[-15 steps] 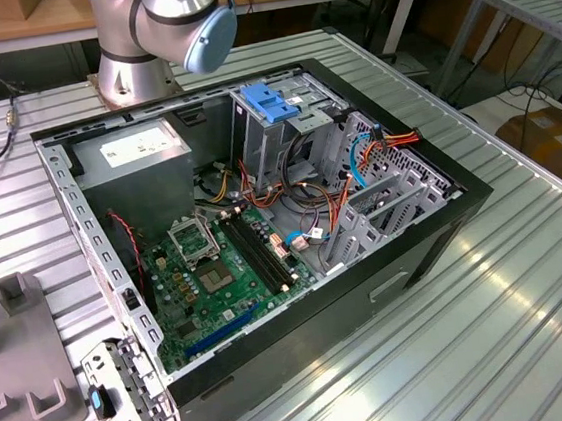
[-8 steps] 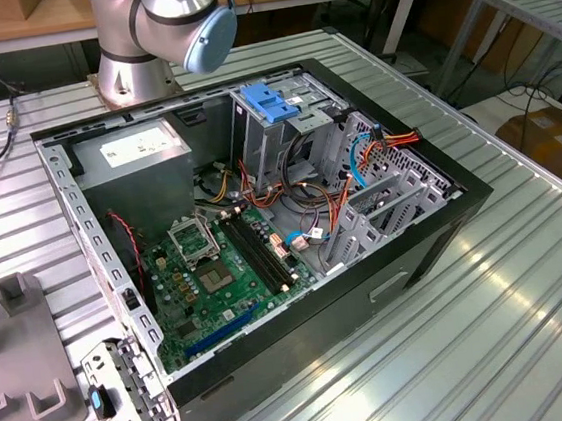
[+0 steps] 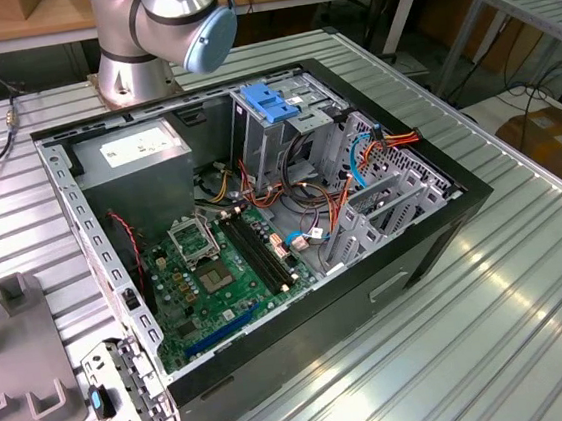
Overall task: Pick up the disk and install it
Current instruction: 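Pick up the disk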
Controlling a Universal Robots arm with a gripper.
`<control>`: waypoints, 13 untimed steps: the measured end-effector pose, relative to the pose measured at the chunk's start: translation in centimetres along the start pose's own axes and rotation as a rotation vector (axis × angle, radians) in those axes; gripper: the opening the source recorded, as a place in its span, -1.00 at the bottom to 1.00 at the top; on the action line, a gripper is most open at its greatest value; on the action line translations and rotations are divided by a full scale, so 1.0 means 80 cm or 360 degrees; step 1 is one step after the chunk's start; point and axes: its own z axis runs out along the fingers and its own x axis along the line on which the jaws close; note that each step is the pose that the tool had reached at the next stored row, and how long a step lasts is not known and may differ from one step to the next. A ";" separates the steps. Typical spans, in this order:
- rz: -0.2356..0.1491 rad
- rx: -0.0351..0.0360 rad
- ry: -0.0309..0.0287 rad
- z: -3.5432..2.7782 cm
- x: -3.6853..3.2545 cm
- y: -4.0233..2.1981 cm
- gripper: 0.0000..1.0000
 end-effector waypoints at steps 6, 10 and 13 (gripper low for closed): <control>0.0000 0.0000 0.00000 0.0001 0.0000 0.0000 -0.26; 0.0000 0.0000 -0.00001 -0.0128 0.0005 -0.0001 -0.26; 0.0000 0.0000 -0.00001 -0.0366 0.0016 -0.0004 -0.26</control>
